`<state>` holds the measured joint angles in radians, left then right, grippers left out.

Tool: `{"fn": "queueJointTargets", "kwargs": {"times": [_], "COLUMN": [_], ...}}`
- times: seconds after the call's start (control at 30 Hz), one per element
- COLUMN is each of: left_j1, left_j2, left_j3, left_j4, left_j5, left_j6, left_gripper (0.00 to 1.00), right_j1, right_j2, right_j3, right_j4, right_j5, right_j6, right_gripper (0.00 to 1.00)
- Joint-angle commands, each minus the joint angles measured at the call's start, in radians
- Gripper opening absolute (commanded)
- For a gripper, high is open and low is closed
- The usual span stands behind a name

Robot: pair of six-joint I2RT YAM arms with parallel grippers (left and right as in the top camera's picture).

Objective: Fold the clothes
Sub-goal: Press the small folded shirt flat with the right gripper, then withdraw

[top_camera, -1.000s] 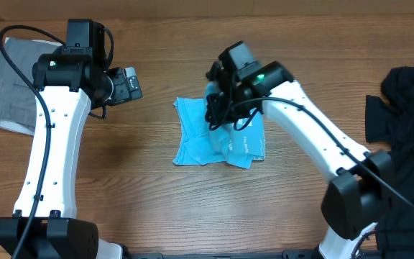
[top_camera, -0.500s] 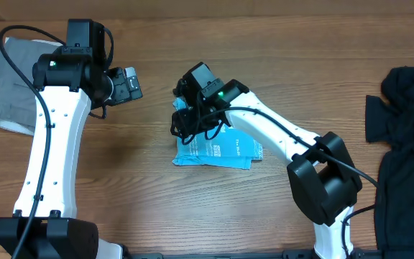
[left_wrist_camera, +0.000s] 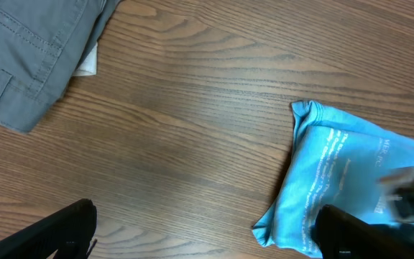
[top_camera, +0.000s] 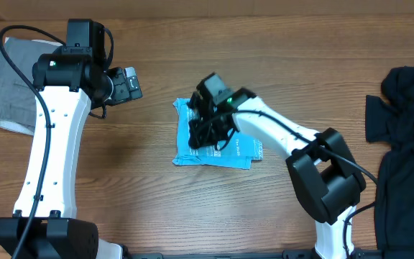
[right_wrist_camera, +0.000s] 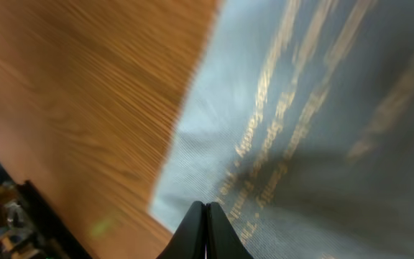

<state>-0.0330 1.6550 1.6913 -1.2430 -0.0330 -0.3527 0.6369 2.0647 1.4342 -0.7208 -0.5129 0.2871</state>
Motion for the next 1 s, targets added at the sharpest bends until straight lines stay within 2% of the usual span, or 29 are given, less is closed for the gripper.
{"fn": "queueJointTargets", "kwargs": {"times": [0.0, 0.13, 0.3, 0.47, 0.57, 0.77, 0.97], "left_j1": [-0.001, -0.001, -0.001, -0.001, -0.001, -0.001, -0.001], "left_j2": [0.006, 0.006, 0.006, 0.006, 0.006, 0.006, 0.006], "left_j3": [0.010, 0.010, 0.010, 0.010, 0.010, 0.010, 0.010], "left_j4": [-0.002, -0.002, -0.002, -0.002, -0.002, -0.002, -0.002], "left_j5": [0.007, 0.007, 0.008, 0.008, 0.008, 0.007, 0.007], "left_j6": [-0.007, -0.007, -0.007, -0.007, -0.007, -0.007, -0.007], "left_gripper": [1.00, 1.00, 1.00, 1.00, 1.00, 1.00, 1.00], "right_j1": [0.019, 0.022, -0.031, -0.072, -0.072, -0.067, -0.079], "right_j2": [-0.026, -0.027, -0.084, -0.100, -0.081, 0.053, 0.023], "right_j3": [-0.127, -0.191, -0.056, 0.019, 0.018, 0.018, 0.056], "right_j4": [0.106, 0.204, 0.175, 0.232, 0.275, 0.378, 0.366], "right_j5": [0.022, 0.019, -0.035, 0.083, 0.154, 0.153, 0.137], "right_j6": [0.102, 0.114, 0.106, 0.107, 0.107, 0.108, 0.106], "right_gripper": [0.04, 0.04, 0.04, 0.04, 0.04, 0.06, 0.07]}}
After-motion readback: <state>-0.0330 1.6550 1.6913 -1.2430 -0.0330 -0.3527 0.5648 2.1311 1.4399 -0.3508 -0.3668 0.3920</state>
